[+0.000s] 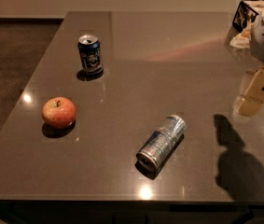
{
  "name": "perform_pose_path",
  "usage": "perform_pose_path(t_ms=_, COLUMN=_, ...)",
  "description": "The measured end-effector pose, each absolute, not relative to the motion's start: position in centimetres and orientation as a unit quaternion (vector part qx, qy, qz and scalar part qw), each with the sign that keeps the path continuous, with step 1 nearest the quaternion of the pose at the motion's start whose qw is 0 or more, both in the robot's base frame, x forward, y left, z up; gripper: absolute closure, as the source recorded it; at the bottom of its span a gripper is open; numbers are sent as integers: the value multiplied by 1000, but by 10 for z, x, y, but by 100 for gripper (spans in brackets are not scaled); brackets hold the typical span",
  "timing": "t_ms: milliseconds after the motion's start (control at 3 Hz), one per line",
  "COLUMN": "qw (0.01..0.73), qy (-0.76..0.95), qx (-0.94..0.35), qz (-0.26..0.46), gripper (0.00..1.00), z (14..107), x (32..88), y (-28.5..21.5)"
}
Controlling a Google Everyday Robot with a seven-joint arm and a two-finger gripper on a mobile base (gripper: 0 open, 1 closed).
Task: Pick redbull can
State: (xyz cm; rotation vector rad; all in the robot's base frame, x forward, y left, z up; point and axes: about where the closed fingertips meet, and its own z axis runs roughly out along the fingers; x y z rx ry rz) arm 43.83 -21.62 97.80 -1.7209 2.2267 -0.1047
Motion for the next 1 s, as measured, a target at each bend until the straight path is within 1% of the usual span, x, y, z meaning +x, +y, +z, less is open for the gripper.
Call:
perform_pose_path(t_ms=333, qw=162, qy=780, qx=-603, qz=-37, gripper=0, z=978, x=438, y=-216)
perform_pose_path(t_ms=1000, qw=164, qy=729, qx=-665, qz=-20, gripper=0, z=961, x=441, y=-187)
